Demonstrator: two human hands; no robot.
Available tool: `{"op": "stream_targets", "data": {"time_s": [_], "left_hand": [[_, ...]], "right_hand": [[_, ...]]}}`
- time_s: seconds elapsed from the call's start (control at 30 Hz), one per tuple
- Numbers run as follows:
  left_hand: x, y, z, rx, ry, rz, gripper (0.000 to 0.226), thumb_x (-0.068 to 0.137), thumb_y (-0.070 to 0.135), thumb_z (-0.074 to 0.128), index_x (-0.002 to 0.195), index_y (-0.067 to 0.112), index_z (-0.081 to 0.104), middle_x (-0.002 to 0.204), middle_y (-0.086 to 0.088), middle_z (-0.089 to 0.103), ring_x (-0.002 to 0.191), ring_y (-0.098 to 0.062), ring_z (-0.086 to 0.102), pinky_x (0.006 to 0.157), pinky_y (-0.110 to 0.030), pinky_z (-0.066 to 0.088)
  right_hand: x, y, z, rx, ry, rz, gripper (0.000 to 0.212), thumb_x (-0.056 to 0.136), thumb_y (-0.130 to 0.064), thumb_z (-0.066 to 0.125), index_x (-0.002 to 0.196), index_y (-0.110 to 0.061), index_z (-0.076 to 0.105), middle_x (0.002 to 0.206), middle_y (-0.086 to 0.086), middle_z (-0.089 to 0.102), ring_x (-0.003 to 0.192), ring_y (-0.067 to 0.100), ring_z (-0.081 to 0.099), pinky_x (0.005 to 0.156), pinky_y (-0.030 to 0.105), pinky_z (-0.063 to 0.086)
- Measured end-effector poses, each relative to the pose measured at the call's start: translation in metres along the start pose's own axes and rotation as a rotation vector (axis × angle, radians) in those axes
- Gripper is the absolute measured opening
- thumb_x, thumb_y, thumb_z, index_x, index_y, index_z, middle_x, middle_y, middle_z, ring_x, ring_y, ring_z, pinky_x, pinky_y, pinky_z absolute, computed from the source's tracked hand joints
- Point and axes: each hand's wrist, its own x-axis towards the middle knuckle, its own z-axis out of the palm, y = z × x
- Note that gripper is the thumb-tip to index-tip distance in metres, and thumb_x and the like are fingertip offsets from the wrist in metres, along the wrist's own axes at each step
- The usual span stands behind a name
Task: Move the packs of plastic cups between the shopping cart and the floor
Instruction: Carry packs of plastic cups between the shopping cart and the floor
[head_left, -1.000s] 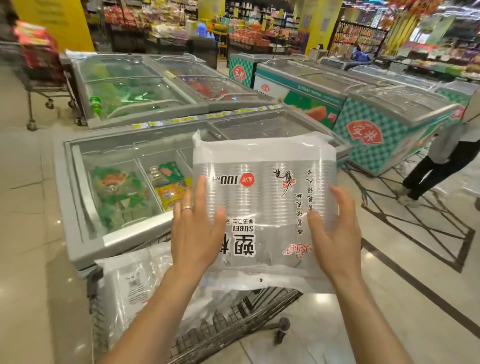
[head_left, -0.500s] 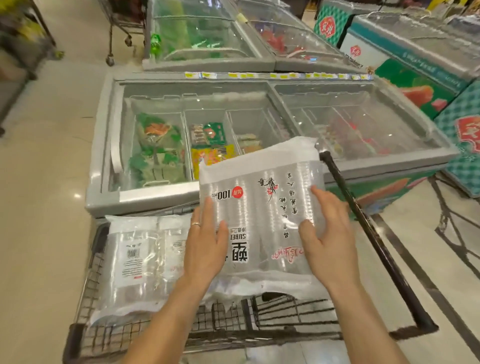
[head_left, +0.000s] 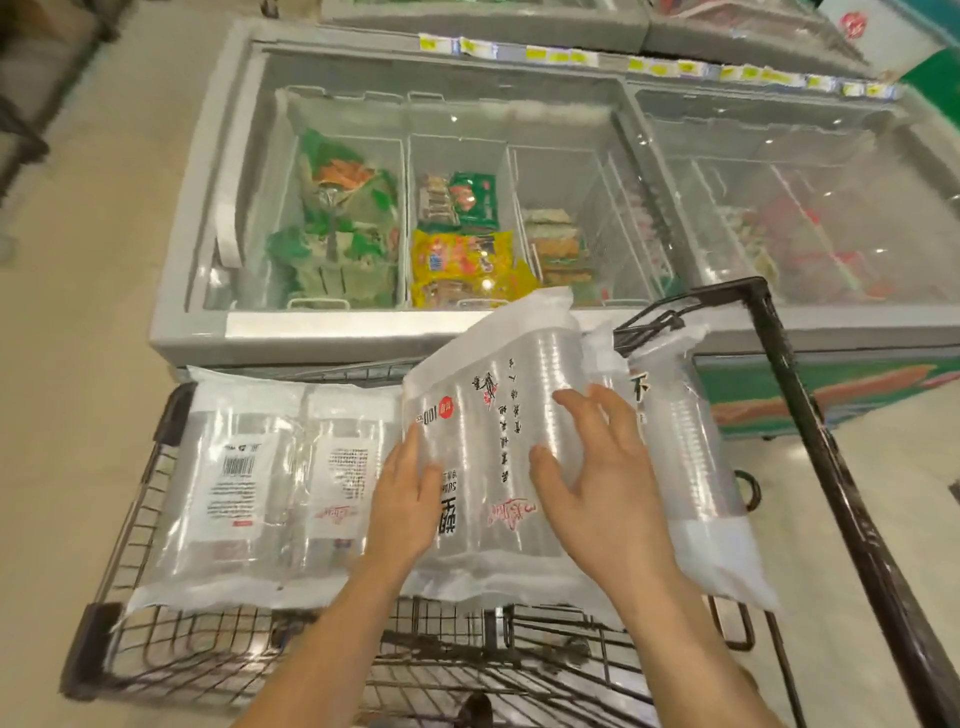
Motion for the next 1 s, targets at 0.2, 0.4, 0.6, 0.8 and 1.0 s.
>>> {"op": "stream_targets", "data": {"time_s": [0.2, 0.4, 0.6, 0.8, 1.0], "left_hand": [[0.016, -0.012, 0.014, 0.123, 0.016, -0.013, 0.061, 0.097, 0.045, 0.016, 0.155, 0.027, 0.019, 0.152, -0.005, 0.040, 0.138, -0.027, 0.037, 0.116, -0.045, 0.030], [0.017, -0.010, 0.016, 0.190, -0.019, -0.028, 0.065, 0.096, 0.044, 0.013, 0.157, 0.022, 0.013, 0.156, -0.013, 0.030, 0.142, -0.027, 0.028, 0.116, -0.039, 0.022], [0.018, -0.010, 0.011, 0.135, -0.058, -0.033, 0.058, 0.101, 0.038, 0.020, 0.157, 0.024, 0.011, 0.160, -0.007, 0.024, 0.146, -0.023, 0.024, 0.117, -0.037, 0.019], [0.018, -0.006, -0.012, 0.077, -0.119, -0.045, 0.061, 0.103, 0.044, 0.038, 0.157, 0.032, 0.013, 0.162, -0.001, 0.020, 0.148, -0.021, 0.020, 0.120, -0.045, 0.018], [0.004, 0.028, -0.055, 0.113, -0.011, 0.052, 0.064, 0.098, 0.055, 0.040, 0.154, 0.029, 0.024, 0.161, -0.003, 0.024, 0.149, -0.018, 0.017, 0.120, -0.040, 0.017]], "right_hand": [[0.003, 0.015, 0.015, -0.006, 0.071, -0.003, 0.046, 0.090, -0.037, 0.049, 0.135, -0.033, 0.042, 0.151, 0.000, 0.030, 0.127, 0.025, 0.043, 0.095, 0.034, 0.038], [-0.001, 0.027, 0.026, -0.011, 0.118, -0.006, 0.049, 0.091, -0.042, 0.040, 0.138, -0.030, 0.041, 0.154, 0.002, 0.028, 0.130, 0.022, 0.037, 0.100, 0.032, 0.028], [0.000, 0.031, 0.023, -0.014, 0.073, -0.005, 0.051, 0.092, -0.043, 0.042, 0.142, -0.031, 0.038, 0.157, 0.003, 0.025, 0.141, 0.019, 0.027, 0.107, 0.031, 0.023], [-0.003, 0.020, -0.001, -0.026, -0.049, 0.000, 0.061, 0.093, -0.049, 0.044, 0.149, -0.027, 0.035, 0.162, 0.002, 0.014, 0.148, 0.017, 0.013, 0.113, 0.029, 0.015], [0.002, -0.006, -0.033, 0.003, -0.016, -0.053, 0.064, 0.090, -0.048, 0.044, 0.150, -0.026, 0.035, 0.162, 0.000, 0.018, 0.147, 0.019, 0.015, 0.120, 0.039, 0.017]]}}
